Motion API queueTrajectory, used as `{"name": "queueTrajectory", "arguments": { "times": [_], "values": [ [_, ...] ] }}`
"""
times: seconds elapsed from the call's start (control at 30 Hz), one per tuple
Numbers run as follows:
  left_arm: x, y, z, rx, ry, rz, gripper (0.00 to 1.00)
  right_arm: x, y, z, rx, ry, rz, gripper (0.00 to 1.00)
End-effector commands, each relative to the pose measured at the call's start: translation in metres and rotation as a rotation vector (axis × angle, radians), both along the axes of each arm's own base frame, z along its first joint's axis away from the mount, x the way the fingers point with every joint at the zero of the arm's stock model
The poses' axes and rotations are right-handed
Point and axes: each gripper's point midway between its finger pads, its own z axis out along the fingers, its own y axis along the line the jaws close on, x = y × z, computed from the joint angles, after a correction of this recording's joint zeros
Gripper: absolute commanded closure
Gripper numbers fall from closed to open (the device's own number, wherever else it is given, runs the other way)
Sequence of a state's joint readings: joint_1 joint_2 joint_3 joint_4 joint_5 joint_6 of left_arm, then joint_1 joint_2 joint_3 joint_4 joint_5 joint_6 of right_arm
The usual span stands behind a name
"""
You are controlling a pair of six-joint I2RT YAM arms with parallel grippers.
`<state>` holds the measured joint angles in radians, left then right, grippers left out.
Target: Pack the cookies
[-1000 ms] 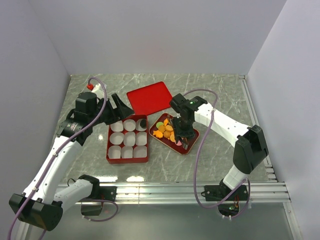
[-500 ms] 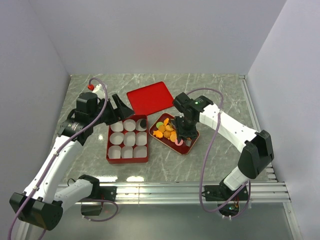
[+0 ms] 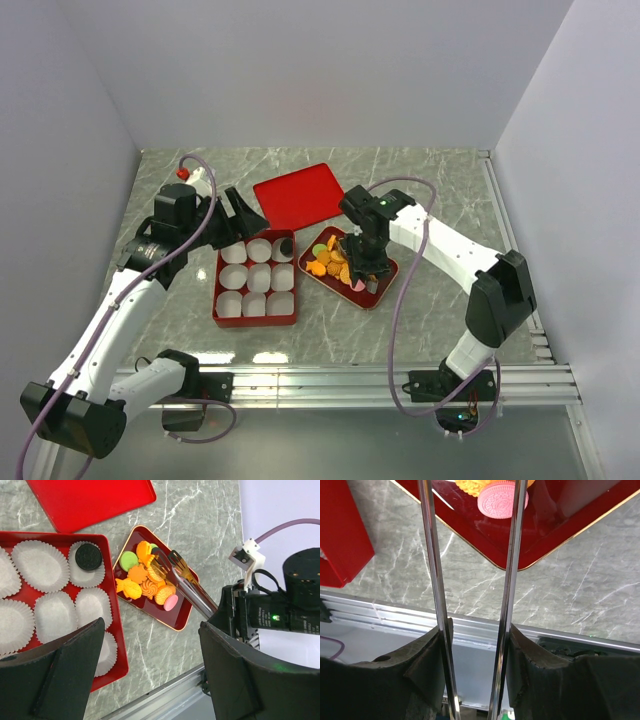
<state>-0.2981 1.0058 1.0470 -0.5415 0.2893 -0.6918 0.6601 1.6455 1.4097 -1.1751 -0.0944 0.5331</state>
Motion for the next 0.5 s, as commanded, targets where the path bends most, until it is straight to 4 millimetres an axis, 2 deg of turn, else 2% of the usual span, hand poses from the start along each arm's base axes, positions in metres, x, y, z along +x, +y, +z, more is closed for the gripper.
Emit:
{"name": "queueTrajectory", "arguments": {
  "times": [0.0, 0.33, 0.47],
  "values": [
    [0.003, 0.001, 0.005, 0.013, -0.038, 0.002, 0.17, 0.012, 0.006, 0.009, 0.019, -0.036, 0.007, 0.50],
    [0.007, 0.003, 0.006, 0.023, -0.043, 0.013, 0.18, 0.021, 0.011, 0.006, 0.013, -0.025, 0.020, 0.51],
    [0.007, 0.004, 0.007, 0.028, -0.046, 0.017, 0.18, 0.022, 0.009, 0.006, 0.009, -0.025, 0.022, 0.59]
  ]
}}
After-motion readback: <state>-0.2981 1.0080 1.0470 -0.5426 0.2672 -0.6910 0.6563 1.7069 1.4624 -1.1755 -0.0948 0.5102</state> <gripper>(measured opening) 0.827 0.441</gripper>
